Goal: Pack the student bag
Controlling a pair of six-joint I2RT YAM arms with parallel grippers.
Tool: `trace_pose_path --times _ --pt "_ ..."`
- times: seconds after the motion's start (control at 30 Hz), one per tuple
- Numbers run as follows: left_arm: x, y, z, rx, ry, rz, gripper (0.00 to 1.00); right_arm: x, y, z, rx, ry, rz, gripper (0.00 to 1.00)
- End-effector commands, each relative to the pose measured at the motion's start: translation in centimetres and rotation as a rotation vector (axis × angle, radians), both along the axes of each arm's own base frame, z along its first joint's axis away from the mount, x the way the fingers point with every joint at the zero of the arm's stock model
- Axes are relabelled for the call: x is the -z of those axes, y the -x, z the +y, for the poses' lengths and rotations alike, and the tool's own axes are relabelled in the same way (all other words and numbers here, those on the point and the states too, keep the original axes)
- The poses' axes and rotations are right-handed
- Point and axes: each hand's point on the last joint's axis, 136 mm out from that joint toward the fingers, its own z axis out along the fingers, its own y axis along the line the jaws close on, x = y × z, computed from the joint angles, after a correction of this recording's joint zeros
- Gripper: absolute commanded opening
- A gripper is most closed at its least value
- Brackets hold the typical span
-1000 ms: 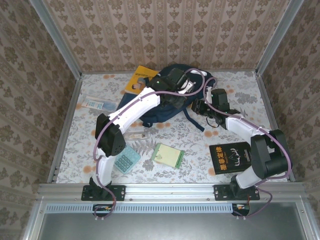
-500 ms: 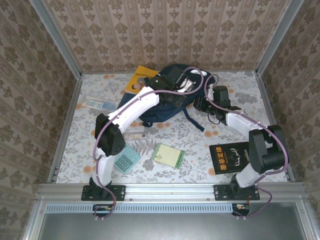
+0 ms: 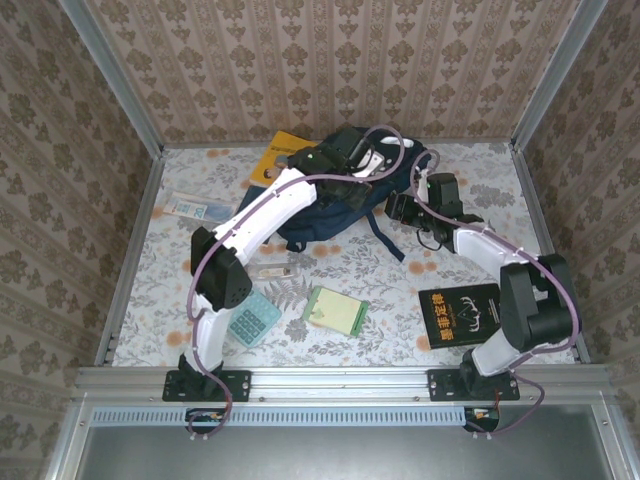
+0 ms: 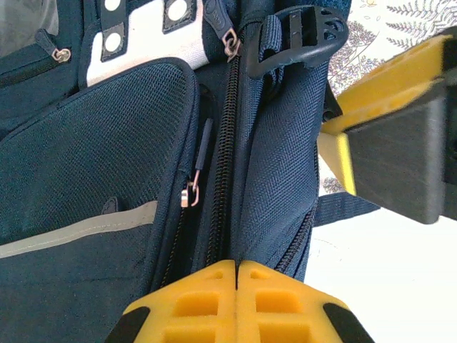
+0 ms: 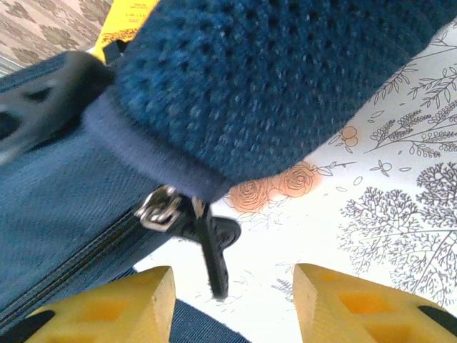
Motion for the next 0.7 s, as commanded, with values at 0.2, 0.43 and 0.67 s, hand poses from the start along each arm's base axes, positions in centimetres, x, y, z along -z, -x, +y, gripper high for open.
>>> trace_pose_path --times 0.2,0.43,0.67 --pt "-3.0 -0.9 -0.6 -0.013 0.094 -0.009 0.0 -4.9 0.9 2.1 -0.086 -0.154 -0.125 0.44" --pt "-3.7 -1.0 -0.6 -0.014 0.118 -0.007 0.0 -4.7 -0.5 2.1 -0.079 -0.142 -0.112 0.43" --pt "-3.7 -0.9 -0.5 -0.014 0.118 -0.005 0.0 -3.2 -1.4 1.4 -0.072 -0.045 -0.106 0.42"
